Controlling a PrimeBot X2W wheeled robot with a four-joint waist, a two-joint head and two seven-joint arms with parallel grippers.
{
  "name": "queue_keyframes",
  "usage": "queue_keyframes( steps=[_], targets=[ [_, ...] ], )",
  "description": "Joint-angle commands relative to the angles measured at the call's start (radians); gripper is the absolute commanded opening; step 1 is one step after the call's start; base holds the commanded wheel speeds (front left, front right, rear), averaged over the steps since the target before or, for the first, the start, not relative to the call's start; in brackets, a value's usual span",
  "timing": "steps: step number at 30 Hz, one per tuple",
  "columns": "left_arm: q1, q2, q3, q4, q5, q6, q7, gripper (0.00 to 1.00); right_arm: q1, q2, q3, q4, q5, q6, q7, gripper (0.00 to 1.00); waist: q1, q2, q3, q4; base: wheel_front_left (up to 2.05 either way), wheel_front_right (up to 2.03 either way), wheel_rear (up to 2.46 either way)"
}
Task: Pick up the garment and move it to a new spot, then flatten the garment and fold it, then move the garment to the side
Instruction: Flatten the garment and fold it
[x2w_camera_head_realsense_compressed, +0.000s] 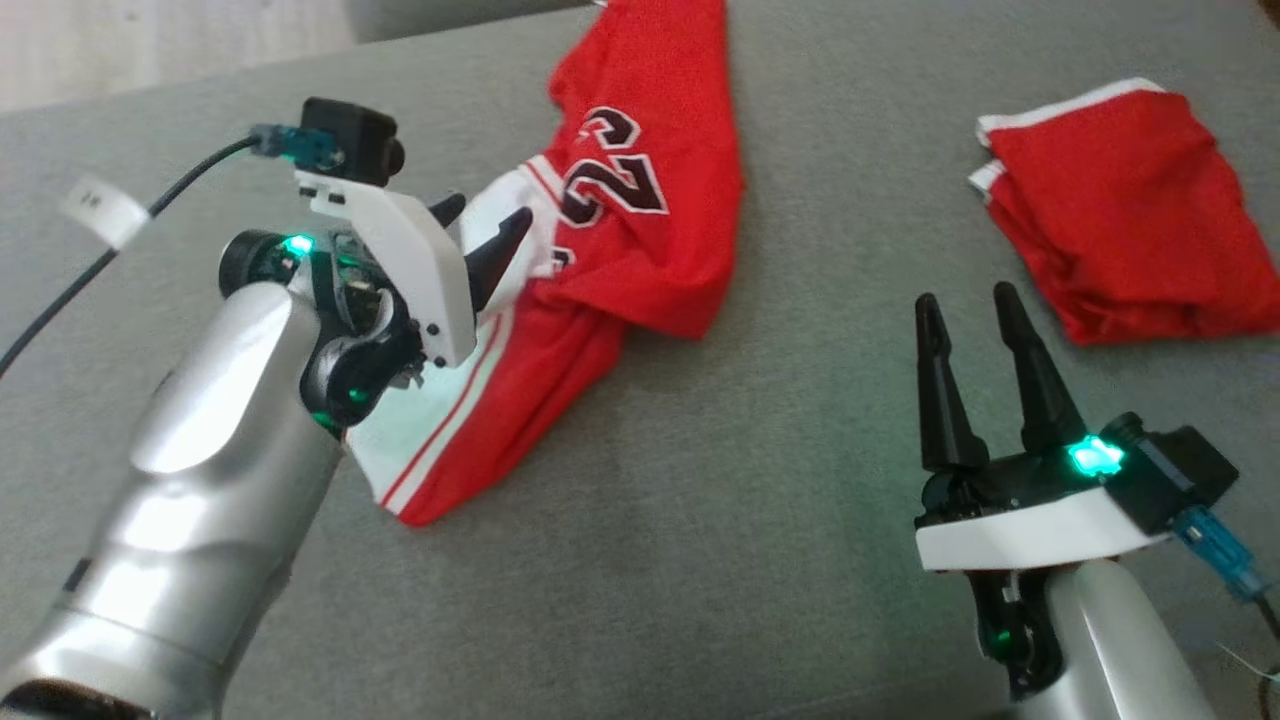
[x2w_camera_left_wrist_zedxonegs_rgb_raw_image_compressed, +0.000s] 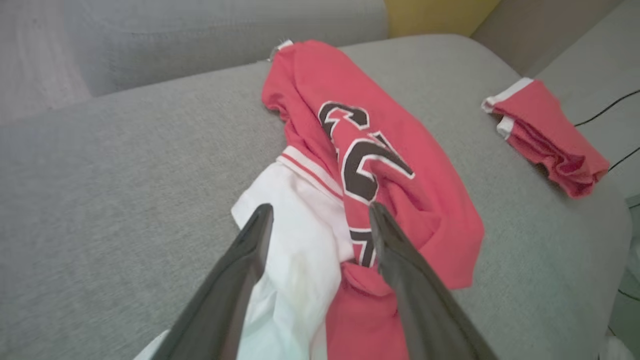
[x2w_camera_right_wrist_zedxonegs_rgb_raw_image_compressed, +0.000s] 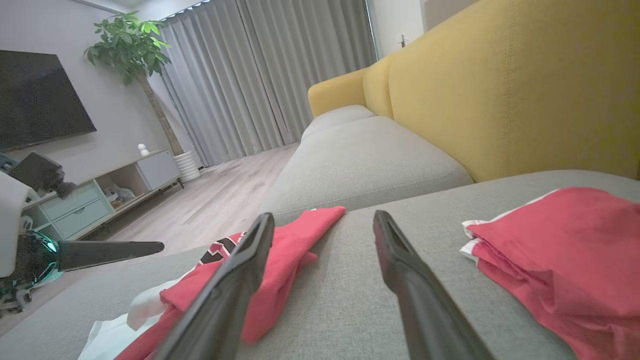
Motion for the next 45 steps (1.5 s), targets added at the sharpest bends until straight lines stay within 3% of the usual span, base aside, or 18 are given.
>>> queue_keyframes(
  steps=[1, 10, 20, 21, 22, 26, 36, 45],
  targets=[
    [-0.054, 0.038, 0.026, -0.017, 0.005, -0.005, 0.012, 1.0, -0.029, -0.004, 0.029, -0.037, 0.007, -0.001, -0.011, 1.0, -0.0003, 0.0, 0.026, -0.031, 0.0, 0.0, 0.0],
    [-0.122, 0.097, -0.032, 0.096, 0.036, -0.006, 0.096, 1.0, -0.047, -0.004, 0.035, -0.039, 0.034, -0.001, -0.011, 1.0, -0.0003, 0.0, 0.068, -0.096, 0.0, 0.0, 0.0],
    [-0.118, 0.09, -0.071, 0.132, -0.016, -0.006, 0.169, 1.0, -0.049, -0.004, 0.04, -0.032, 0.034, -0.001, -0.011, 1.0, -0.0003, 0.0, 0.071, -0.113, 0.0, 0.0, 0.0],
    [-0.117, 0.09, -0.08, 0.122, -0.028, -0.006, 0.178, 0.34, -0.05, -0.004, 0.04, -0.032, 0.033, -0.001, -0.011, 1.0, -0.0003, 0.0, 0.071, -0.114, 0.0, 0.0, 0.0],
    [-0.116, 0.093, -0.087, 0.111, -0.04, -0.006, 0.182, 0.0, -0.051, -0.004, 0.04, -0.031, 0.033, -0.001, -0.011, 1.0, -0.0003, 0.0, 0.071, -0.115, 0.0, 0.0, 0.0],
    [-0.125, 0.111, -0.1, 0.084, -0.062, -0.006, 0.162, 0.0, -0.053, -0.004, 0.043, -0.028, 0.034, -0.001, -0.011, 1.0, -0.0003, 0.0, 0.068, -0.118, 0.0, 0.0, 0.0],
    [-0.268, 0.132, -0.064, 0.166, 0.045, 0.012, -0.103, 0.0, -0.047, -0.004, 0.058, -0.024, 0.035, -0.001, -0.011, 1.0, -0.0003, 0.0, 0.062, -0.134, 0.0, 0.0, 0.0],
    [-0.372, 0.172, -0.093, 0.304, 0.127, 0.029, -0.137, 0.0, -0.044, -0.004, 0.071, -0.022, 0.045, -0.001, -0.011, 1.0, -0.0003, 0.0, 0.06, -0.158, 0.0, 0.0, 0.0]
  ],
)
